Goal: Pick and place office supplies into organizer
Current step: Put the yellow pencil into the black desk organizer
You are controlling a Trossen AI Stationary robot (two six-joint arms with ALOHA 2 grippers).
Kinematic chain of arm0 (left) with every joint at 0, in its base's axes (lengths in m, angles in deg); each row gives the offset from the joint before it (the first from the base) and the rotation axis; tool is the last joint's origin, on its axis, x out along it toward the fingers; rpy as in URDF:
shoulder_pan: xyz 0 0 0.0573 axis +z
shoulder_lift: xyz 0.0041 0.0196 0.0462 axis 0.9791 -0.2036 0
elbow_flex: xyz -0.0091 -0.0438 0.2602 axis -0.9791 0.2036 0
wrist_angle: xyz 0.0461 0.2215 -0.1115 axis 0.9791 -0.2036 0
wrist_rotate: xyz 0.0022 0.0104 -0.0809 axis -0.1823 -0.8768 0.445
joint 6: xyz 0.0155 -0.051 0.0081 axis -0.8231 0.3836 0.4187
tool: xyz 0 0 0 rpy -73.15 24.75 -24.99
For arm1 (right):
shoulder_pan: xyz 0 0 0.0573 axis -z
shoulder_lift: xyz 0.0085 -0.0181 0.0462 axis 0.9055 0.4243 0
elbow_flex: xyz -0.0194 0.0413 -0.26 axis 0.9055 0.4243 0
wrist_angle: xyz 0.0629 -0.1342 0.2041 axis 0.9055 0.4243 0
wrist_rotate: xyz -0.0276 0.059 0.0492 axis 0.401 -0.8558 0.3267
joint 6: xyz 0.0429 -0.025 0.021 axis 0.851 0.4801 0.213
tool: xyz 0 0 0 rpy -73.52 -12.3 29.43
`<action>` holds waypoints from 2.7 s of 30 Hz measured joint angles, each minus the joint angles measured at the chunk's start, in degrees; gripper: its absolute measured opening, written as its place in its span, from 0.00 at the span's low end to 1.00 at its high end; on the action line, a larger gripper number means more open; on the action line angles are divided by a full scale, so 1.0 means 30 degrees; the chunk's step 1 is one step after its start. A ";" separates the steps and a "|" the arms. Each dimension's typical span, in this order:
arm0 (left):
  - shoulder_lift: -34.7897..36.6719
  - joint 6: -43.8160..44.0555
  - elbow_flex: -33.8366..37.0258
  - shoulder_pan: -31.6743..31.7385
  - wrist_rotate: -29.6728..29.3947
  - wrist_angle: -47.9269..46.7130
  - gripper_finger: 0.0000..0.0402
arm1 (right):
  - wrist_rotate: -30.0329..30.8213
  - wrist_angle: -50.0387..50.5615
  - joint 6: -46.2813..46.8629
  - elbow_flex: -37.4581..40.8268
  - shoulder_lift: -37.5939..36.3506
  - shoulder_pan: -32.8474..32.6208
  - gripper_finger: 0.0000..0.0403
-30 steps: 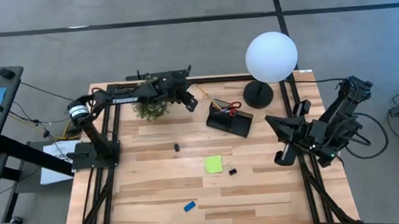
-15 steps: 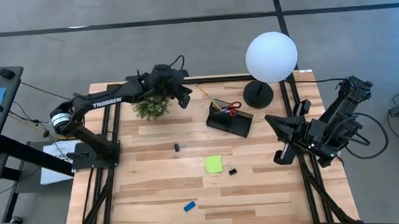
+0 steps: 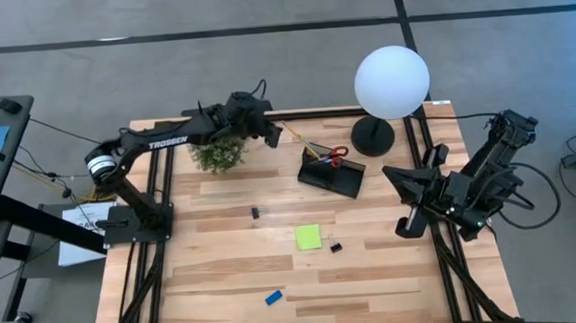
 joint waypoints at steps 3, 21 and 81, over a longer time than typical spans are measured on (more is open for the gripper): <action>-0.0016 0.0251 -0.0015 0.0335 -0.0385 0.0684 0.47 | -0.0007 0.0047 0.0249 0.0000 0.0000 0.0000 0.00; -0.2194 0.1586 0.0000 0.0452 -0.0429 0.2231 0.48 | 0.0008 0.0051 0.0252 0.0000 0.0000 0.0000 0.00; -0.2355 0.0357 -0.0007 -0.0703 0.1750 0.7400 0.04 | 0.0117 0.0045 -0.0731 0.0000 0.0000 -0.0015 0.00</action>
